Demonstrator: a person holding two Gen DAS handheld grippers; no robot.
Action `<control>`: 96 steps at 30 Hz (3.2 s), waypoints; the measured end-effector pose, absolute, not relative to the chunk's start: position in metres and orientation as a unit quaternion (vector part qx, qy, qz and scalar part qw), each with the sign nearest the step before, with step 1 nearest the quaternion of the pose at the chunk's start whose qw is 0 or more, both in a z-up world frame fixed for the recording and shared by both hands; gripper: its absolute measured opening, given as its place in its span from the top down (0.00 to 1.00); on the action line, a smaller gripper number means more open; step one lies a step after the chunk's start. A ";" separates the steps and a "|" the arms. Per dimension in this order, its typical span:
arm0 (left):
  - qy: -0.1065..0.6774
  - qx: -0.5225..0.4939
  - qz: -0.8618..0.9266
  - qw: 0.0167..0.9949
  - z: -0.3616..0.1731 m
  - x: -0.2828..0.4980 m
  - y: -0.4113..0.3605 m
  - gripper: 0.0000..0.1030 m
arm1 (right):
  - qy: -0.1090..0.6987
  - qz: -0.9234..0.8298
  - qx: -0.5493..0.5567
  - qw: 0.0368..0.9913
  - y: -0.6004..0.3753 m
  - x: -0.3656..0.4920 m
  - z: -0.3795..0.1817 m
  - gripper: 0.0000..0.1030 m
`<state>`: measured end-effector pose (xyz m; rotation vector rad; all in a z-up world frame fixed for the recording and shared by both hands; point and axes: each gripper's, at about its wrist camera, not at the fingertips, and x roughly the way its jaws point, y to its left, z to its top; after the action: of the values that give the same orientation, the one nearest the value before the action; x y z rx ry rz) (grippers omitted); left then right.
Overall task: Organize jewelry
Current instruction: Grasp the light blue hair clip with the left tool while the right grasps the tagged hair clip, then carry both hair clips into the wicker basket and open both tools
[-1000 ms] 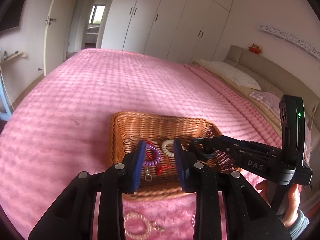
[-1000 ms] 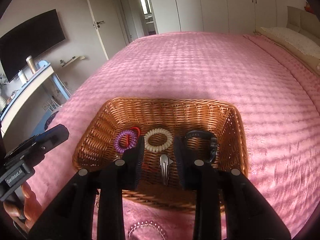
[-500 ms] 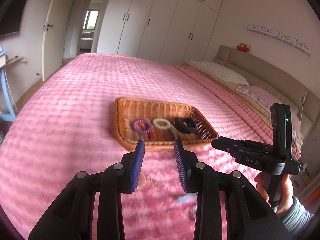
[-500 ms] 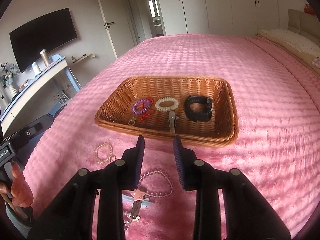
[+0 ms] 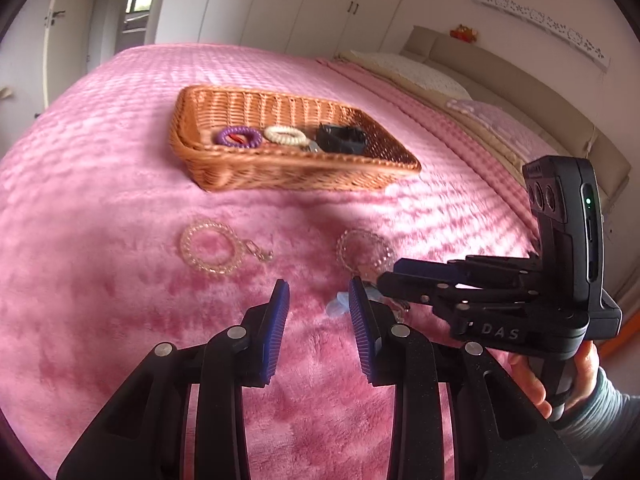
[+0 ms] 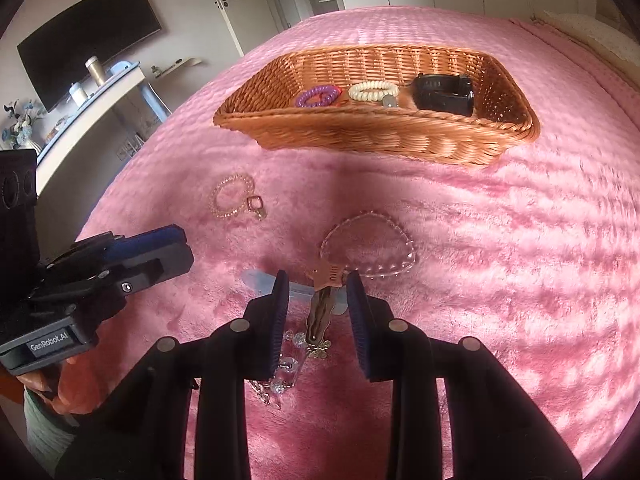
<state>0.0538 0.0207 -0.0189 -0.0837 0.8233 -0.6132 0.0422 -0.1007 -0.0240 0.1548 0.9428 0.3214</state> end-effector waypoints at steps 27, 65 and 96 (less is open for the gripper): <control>0.433 0.058 -0.328 0.838 -0.046 0.062 -0.034 0.87 | 0.450 0.086 0.102 0.883 -0.162 0.013 -0.042 0.86; 0.357 0.044 -0.257 0.897 0.001 0.027 -0.015 0.90 | 0.383 0.145 0.081 0.909 -0.143 -0.001 0.011 0.86; 0.361 -0.044 -0.212 0.907 0.006 0.241 -0.022 0.90 | 0.434 0.111 0.095 0.889 -0.134 0.261 0.009 0.86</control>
<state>0.2413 -0.0221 0.0064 -0.0913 0.7451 -0.4378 0.2611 -0.1343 0.0092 0.1970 0.9027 0.2310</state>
